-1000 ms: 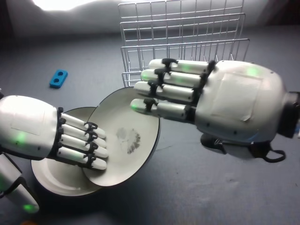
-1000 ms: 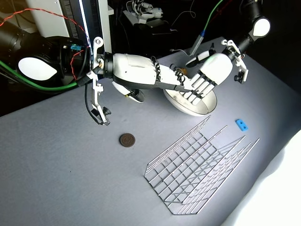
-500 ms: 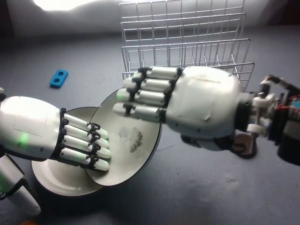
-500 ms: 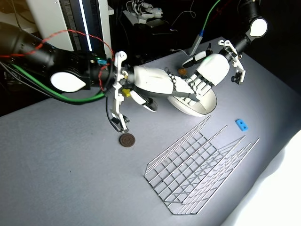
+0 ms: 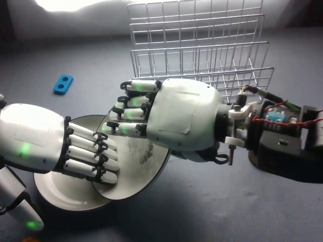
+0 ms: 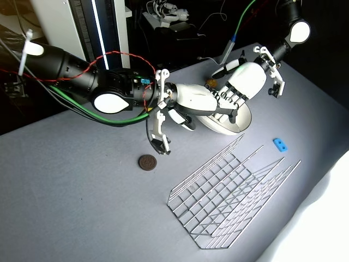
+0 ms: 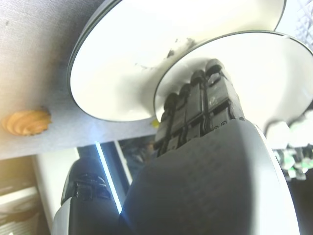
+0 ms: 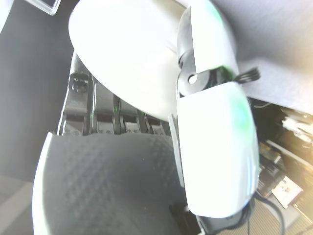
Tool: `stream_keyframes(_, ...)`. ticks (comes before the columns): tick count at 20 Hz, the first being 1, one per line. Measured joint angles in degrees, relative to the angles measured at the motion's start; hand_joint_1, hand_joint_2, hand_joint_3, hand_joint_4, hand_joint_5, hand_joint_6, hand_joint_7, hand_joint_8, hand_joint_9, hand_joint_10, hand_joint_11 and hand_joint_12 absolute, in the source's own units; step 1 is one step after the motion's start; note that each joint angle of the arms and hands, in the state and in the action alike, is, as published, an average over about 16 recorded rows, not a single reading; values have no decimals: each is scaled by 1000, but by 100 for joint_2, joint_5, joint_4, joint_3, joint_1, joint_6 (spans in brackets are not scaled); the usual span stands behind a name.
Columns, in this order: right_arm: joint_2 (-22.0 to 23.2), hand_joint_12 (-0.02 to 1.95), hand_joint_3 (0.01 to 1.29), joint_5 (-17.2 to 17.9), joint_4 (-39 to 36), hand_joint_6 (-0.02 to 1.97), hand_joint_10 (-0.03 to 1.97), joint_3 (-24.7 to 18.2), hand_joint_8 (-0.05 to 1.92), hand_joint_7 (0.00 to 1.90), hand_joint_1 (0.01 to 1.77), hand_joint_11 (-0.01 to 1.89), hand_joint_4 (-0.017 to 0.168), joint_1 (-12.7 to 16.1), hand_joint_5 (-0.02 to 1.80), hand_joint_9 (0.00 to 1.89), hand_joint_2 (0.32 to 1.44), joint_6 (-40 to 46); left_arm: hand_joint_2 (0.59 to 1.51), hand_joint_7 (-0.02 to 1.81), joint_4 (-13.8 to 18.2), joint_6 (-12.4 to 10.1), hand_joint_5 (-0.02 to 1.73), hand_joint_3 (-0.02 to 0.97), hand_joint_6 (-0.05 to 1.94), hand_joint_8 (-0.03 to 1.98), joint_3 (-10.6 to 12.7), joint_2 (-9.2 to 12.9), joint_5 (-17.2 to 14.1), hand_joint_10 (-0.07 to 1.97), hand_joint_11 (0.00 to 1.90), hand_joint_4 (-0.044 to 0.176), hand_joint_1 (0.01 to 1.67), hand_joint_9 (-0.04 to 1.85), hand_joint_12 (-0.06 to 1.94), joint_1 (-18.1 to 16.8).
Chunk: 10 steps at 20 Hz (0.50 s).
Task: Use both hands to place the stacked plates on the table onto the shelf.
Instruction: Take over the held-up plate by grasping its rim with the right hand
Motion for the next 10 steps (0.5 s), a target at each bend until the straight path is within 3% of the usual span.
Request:
stream_keyframes(5,-196,1109,18,7,-25,112,96,156,90,555,1243,258,5,32,477,595,1040,-39,1117,-7,-2,5,1,21,-8,-16,17,6,-12,-4,15,-1,15,15,2,0)
stream_keyframes(10,-278,1125,17,67,-59,323,265,214,287,785,1241,525,4,67,691,846,1025,-51,1119,1,-39,7,4,20,0,-15,44,22,-44,1,15,-3,15,18,2,-25)
